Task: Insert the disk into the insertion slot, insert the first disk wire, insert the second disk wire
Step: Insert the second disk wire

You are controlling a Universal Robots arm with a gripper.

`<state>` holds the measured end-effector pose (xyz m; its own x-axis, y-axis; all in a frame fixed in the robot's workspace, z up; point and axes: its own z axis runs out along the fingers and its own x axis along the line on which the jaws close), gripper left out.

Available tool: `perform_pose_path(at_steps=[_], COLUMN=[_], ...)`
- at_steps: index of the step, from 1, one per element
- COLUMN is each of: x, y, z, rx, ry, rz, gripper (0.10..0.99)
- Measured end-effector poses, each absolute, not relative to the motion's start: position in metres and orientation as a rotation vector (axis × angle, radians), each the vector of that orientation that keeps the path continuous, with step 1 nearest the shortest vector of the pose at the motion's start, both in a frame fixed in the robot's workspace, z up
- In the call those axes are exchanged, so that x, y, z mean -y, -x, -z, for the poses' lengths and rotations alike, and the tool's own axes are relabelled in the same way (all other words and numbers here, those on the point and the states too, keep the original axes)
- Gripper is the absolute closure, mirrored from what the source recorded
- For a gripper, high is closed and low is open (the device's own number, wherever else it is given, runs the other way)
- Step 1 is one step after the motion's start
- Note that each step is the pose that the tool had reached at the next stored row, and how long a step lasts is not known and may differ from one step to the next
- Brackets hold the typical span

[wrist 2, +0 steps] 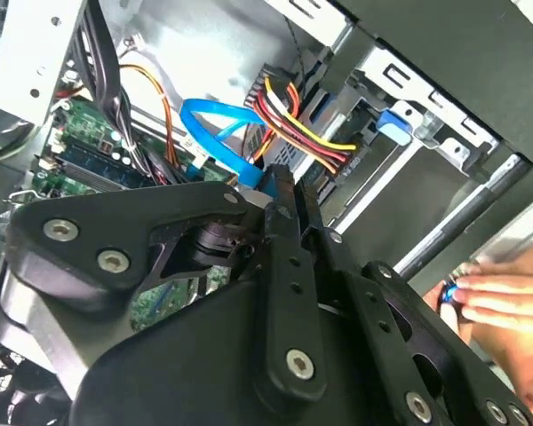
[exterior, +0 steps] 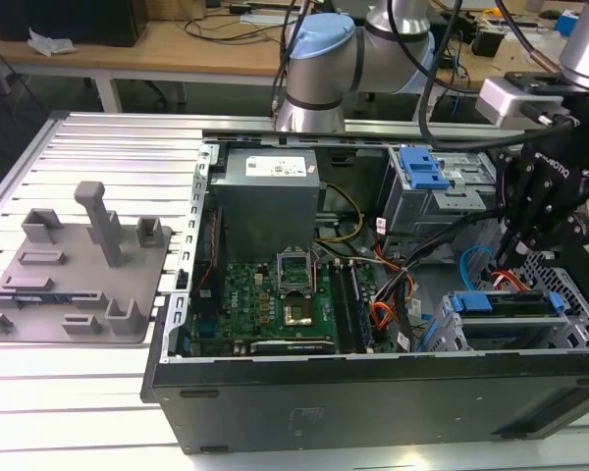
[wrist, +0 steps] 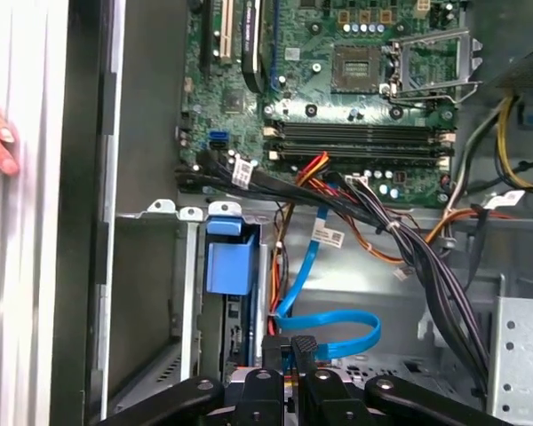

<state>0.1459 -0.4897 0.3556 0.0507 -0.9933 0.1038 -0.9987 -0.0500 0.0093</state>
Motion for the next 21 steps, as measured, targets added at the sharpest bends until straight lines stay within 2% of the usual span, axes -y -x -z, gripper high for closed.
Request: perform_pose_path(at_steps=[9, 21], x=[0.514, 0.526], y=[-0.146, -0.146], z=[-0.352, -0.35], rx=[2.143, 2.223], ry=[-2.248, -2.204], rz=[-0.062, -0.025], gripper=[0.925, 0.925])
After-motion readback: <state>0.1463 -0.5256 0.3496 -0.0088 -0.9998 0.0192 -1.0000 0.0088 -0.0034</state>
